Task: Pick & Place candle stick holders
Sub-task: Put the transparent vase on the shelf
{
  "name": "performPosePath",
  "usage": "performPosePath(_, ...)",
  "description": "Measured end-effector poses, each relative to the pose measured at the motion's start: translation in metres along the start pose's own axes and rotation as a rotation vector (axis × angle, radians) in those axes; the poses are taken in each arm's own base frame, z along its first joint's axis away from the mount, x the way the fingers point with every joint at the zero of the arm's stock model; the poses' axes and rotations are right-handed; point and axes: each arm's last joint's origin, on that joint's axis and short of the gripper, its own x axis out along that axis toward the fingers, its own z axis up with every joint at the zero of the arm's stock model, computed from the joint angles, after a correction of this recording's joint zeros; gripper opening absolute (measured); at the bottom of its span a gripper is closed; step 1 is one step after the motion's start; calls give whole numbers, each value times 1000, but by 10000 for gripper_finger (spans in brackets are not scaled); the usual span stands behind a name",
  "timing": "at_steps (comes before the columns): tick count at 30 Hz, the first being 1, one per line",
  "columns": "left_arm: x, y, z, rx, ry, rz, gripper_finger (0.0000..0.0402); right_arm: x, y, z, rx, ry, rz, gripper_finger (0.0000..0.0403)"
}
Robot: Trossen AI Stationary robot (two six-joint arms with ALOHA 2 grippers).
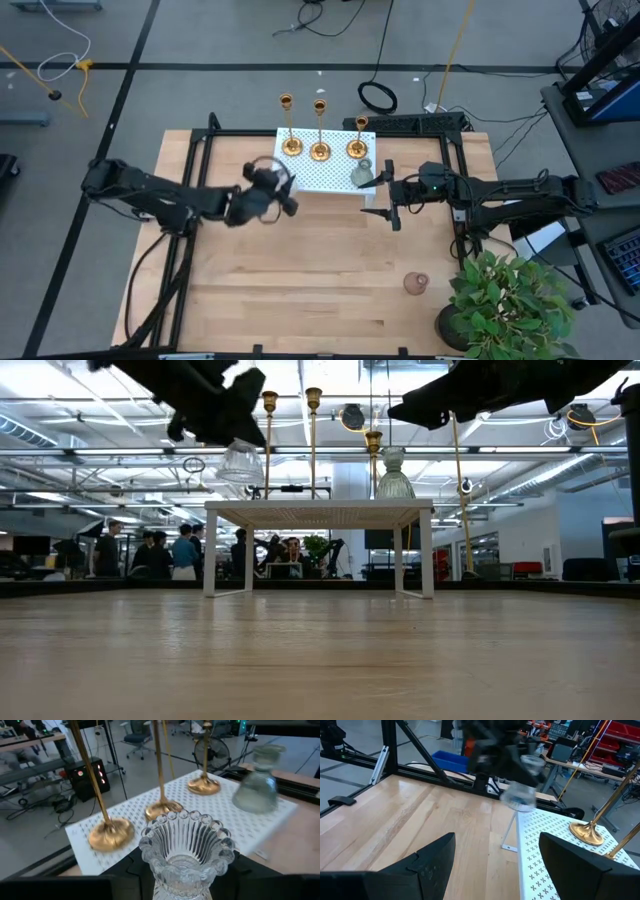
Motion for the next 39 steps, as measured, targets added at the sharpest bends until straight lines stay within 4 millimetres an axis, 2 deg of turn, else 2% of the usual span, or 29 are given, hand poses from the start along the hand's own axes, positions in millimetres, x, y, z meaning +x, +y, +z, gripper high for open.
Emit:
performPosePath(4, 24, 14, 8, -32, 11, -60, 131, 0, 0, 0, 0, 0, 0, 279)
performPosePath(8, 45, 27, 7, -50, 50, -72, 131, 0, 0, 0, 0, 0, 0, 279)
performPosePath(13, 60, 38, 7, -57, 64, -68, 150, 0, 0, 0, 0, 4, 1, 279)
performPosePath(17, 70, 40, 5, -71, 72, -114, 138, 0, 0, -1, 0, 9, 2, 279)
performPosePath(22, 74, 39, 3, -76, 67, -116, 137, 0, 1, -2, 4, 24, 6, 279)
performPosePath(27, 74, 38, 1, -62, 84, -129, 180, 0, 1, -2, 1, 22, 6, 279)
performPosePath(30, 74, 39, 1, -48, 88, -127, 192, 0, 1, -2, 1, 22, 6, 279)
performPosePath(39, 73, 38, -1, -24, 105, -122, 170, 0, 1, -2, 1, 24, 9, 279)
